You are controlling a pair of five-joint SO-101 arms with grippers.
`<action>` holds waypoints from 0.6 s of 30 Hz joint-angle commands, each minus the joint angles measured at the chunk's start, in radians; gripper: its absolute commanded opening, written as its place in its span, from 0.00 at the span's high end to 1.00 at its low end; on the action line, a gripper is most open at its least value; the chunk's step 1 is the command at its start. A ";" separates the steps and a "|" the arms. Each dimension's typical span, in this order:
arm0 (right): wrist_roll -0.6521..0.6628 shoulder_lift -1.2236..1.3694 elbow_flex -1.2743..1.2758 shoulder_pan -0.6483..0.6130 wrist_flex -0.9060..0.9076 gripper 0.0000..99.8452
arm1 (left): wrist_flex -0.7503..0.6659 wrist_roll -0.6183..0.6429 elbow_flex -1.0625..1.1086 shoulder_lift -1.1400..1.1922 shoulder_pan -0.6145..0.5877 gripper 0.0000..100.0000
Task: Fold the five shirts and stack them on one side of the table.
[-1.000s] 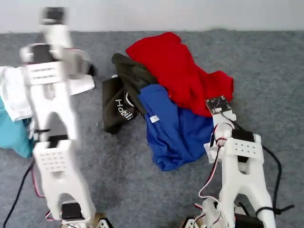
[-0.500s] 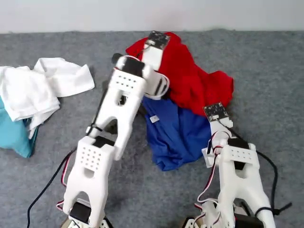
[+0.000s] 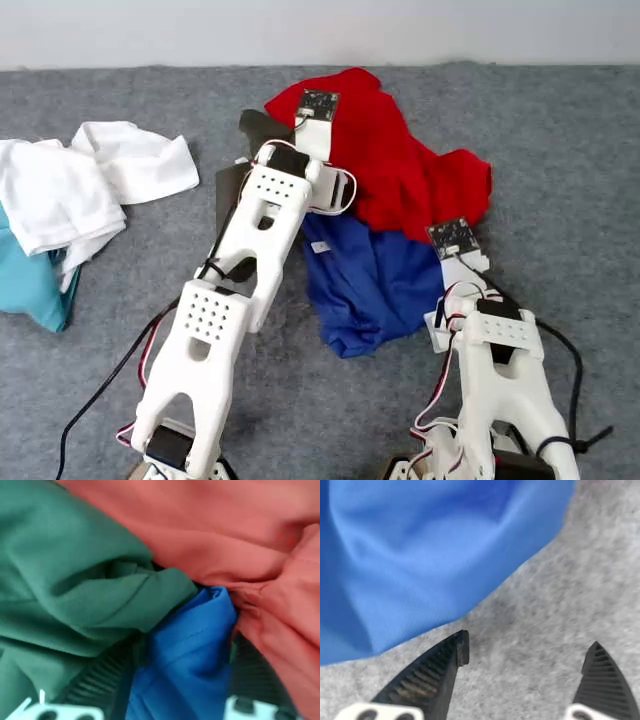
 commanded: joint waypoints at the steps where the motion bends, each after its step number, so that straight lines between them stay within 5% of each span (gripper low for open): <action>1: 0.006 0.002 0.003 -0.007 -0.015 0.64 | 0.011 0.006 -0.059 0.020 0.003 0.81; 5: 0.006 0.002 0.005 -0.007 -0.016 0.64 | 0.014 0.009 -0.153 0.034 -0.035 1.00; 18: 0.006 0.002 0.006 -0.007 -0.016 0.64 | 0.402 0.006 -0.704 -0.107 -0.440 0.99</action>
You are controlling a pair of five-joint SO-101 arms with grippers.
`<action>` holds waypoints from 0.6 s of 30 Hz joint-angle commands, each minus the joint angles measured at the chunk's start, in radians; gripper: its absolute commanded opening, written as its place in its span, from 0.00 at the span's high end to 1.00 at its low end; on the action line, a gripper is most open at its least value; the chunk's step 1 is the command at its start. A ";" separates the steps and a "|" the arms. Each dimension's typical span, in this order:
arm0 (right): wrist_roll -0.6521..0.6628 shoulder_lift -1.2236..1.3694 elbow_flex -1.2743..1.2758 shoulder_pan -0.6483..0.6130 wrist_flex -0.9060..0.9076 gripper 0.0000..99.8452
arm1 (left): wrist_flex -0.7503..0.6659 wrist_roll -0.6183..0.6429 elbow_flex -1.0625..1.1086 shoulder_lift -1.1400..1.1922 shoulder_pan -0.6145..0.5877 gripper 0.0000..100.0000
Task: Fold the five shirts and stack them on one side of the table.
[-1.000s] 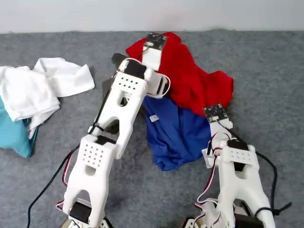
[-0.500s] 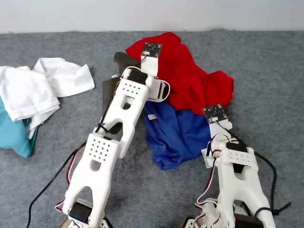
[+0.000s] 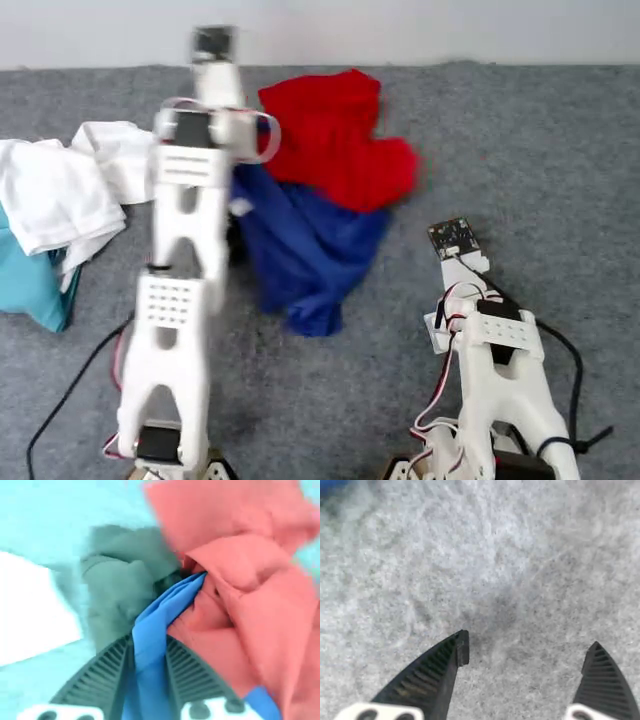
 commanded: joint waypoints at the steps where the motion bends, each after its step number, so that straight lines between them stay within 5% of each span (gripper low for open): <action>1: 0.006 0.002 0.002 -0.008 -0.016 0.64 | 0.049 0.006 -0.070 -0.158 -0.173 0.99; 9: 0.006 0.002 0.002 -0.010 -0.016 0.64 | 0.058 0.009 -0.088 -0.377 -0.466 0.99; 18: 0.006 0.002 0.002 -0.012 -0.016 0.64 | 0.058 0.009 -0.082 -0.482 -0.588 0.99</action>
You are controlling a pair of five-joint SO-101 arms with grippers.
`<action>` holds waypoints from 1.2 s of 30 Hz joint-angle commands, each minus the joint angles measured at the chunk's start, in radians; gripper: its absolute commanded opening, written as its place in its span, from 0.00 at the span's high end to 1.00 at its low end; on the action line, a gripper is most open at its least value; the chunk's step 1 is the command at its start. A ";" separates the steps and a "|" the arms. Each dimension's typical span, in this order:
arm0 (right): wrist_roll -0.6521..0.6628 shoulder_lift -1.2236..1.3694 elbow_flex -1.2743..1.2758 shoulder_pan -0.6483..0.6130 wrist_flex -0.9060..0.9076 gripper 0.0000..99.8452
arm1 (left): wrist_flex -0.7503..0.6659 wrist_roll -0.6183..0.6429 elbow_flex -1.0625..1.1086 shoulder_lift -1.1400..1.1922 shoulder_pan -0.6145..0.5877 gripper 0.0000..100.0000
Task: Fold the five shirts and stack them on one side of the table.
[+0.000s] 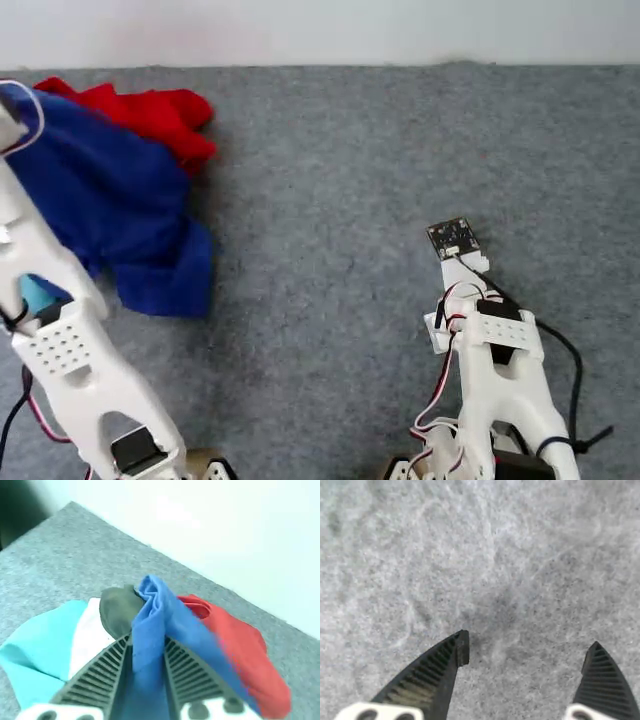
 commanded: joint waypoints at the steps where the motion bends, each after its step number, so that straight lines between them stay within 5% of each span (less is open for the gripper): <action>1: 0.006 0.002 0.002 -0.012 -0.016 0.64 | 0.014 0.009 -0.064 -0.072 -0.035 0.99; 20: 0.006 0.002 0.002 -0.012 -0.016 0.64 | -0.041 0.009 -0.070 -0.112 -0.242 0.99; 25: 0.006 0.002 0.002 -0.012 -0.016 0.64 | 0.020 0.006 -0.064 -0.114 -0.201 0.97; 31: 0.006 0.002 0.002 -0.012 -0.016 0.64 | 0.021 0.009 0.047 -0.120 -0.094 0.76; 36: 0.006 0.002 0.003 -0.012 -0.016 0.64 | 0.021 0.006 0.211 -0.120 -0.031 0.74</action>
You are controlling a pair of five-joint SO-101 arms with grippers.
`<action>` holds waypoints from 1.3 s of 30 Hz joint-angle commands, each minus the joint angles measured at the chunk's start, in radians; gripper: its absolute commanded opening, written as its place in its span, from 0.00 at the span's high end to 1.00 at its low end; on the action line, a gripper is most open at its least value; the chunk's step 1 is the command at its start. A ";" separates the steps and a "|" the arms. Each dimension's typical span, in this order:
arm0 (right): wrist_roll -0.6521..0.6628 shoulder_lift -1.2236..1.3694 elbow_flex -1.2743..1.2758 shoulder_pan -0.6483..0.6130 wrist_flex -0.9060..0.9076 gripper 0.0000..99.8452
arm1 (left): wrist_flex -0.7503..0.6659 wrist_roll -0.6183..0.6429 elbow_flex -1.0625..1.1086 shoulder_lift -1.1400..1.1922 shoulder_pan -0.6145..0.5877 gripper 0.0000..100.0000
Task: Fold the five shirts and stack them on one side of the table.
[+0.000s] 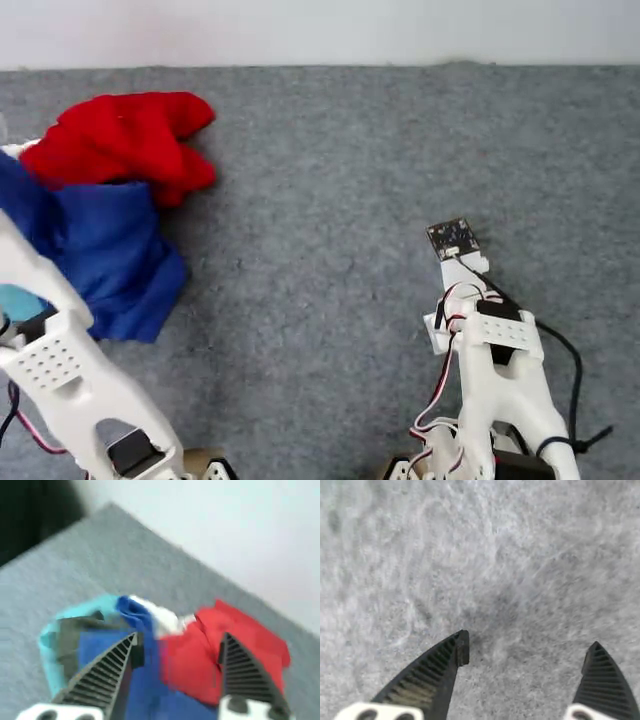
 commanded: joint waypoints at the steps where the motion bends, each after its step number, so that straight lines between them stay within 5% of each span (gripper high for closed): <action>1: 0.006 0.002 -0.002 -0.012 -0.016 0.64 | 0.020 0.005 0.101 -0.052 0.038 0.74; 12: 0.006 0.002 -0.002 -0.012 -0.016 0.64 | 0.020 -0.080 0.619 -0.074 0.126 0.74; 25: 0.006 0.002 -0.002 -0.012 -0.016 0.64 | -0.043 -0.203 1.234 -0.434 0.232 0.74; 39: 0.006 0.002 -0.002 -0.012 -0.016 0.64 | -0.149 -0.203 1.262 -0.157 0.152 0.74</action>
